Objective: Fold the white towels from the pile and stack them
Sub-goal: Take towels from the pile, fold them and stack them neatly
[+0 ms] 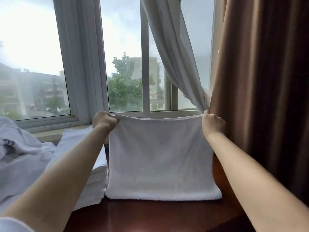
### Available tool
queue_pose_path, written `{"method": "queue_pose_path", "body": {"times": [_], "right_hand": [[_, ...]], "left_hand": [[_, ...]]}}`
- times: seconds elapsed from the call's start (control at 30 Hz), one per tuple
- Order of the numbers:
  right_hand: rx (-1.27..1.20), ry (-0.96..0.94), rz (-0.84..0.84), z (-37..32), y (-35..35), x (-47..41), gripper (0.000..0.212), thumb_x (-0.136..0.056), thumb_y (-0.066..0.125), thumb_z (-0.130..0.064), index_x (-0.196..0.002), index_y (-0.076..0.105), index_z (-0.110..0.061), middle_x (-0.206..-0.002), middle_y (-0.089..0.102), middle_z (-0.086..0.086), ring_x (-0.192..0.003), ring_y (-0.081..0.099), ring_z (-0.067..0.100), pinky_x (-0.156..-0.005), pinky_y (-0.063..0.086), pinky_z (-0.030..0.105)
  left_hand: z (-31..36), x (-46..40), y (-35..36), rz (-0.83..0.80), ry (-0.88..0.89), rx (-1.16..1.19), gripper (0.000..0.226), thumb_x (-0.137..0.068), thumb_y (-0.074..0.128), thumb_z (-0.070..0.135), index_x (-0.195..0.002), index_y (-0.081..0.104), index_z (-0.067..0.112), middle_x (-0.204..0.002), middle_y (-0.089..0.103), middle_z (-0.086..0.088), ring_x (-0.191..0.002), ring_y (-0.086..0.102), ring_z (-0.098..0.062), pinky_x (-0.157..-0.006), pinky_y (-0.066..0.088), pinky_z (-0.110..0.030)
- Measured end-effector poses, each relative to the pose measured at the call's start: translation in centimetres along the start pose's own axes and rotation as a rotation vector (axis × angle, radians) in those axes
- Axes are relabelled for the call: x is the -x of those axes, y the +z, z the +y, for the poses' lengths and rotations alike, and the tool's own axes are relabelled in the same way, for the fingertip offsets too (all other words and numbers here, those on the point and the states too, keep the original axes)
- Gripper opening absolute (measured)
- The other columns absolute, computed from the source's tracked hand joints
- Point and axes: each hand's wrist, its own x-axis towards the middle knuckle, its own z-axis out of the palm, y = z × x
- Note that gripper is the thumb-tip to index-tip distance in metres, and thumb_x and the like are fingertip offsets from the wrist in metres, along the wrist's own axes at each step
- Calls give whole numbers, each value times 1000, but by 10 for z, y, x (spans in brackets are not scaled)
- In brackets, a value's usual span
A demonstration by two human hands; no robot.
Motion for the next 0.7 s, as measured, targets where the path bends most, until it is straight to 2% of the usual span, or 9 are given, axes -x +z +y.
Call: {"method": "queue_pose_path", "body": {"times": [0.03,0.1,0.17,0.2,0.27,0.33,0.47,0.57,0.7], "right_hand": [[-26,10,7,-1,6,-2,40,-91,31,9,-127,45,-1,-113,65,20,-103,64,37,-77,51,39],[-81,63,-29,-5,20,-5,42,-92,29,10,-130,45,2,-117,63,22,-107,62,39,-81,50,41],[-163,145,-97,-10,36,-8,39,-92,32,11,-121,57,5,-118,62,23,-110,60,40,-84,50,42],[-224,192,-115,-13,45,-10,38,-91,33,11,-118,59,7,-118,62,24,-111,59,40,-86,49,42],[-379,300,-95,-20,63,-17,37,-93,31,10,-121,56,8,-122,58,26,-114,56,41,-91,46,41],[-535,403,-7,-27,83,-28,36,-95,29,7,-121,53,7,-126,53,25,-115,54,39,-94,41,39],[-702,429,91,-39,125,-51,33,-94,30,3,-117,54,0,-130,47,21,-115,49,35,-94,33,35],[-717,431,24,-43,162,-52,30,-97,31,-3,-114,56,-2,-127,47,19,-114,48,35,-93,32,34],[-691,443,18,-44,193,-34,27,-98,35,-8,-116,55,-3,-129,47,17,-109,52,37,-87,36,36]], "left_hand": [[0,-1,4,2,2,28,3,-73,70,14,-70,69,13,-68,66,-7,-75,67,-28,-65,48,-25],[-6,-5,16,-9,-15,93,18,-73,64,3,-89,60,11,-74,58,-4,-72,65,-26,-70,57,-31],[-17,-13,31,-60,-26,83,35,-76,59,-2,-108,56,9,-90,57,-9,-86,63,-30,-79,58,-42],[-22,-18,40,-87,-11,49,35,-78,58,-1,-111,61,8,-97,63,-11,-93,64,-31,-84,57,-42],[-25,-28,57,-80,33,-4,26,-83,57,6,-104,71,9,-103,71,-13,-98,66,-30,-91,53,-34],[-21,-38,75,-7,63,2,22,-86,57,9,-101,73,9,-104,71,-13,-103,63,-30,-91,47,-28],[-25,-61,116,57,54,31,22,-92,54,17,-103,70,7,-106,70,-15,-105,61,-31,-89,44,-29],[-55,-66,148,10,-54,15,22,-90,52,11,-100,70,8,-108,69,-16,-106,60,-31,-91,47,-30],[-89,-62,174,-14,-238,52,23,-89,51,10,-105,68,9,-115,65,-12,-107,59,-26,-82,46,-27]]}}
